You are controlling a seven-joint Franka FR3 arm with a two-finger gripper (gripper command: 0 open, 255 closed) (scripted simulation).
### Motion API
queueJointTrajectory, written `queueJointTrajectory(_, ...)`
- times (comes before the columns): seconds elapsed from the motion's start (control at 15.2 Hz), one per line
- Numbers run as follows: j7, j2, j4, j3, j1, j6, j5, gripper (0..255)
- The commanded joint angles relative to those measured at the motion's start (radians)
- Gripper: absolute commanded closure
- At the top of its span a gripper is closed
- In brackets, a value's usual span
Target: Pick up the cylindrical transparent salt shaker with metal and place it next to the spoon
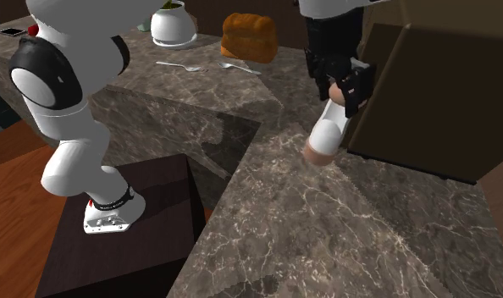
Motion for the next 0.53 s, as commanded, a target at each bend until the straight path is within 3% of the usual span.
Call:
queueJointTrajectory(0.0, 0.04, -0.067, -0.089, 0.009, 0.045, 0.025, -0.036, 255)
queueJointTrajectory(0.46, 0.211, -0.281, -0.36, 0.081, 0.17, 0.086, -0.153, 255)
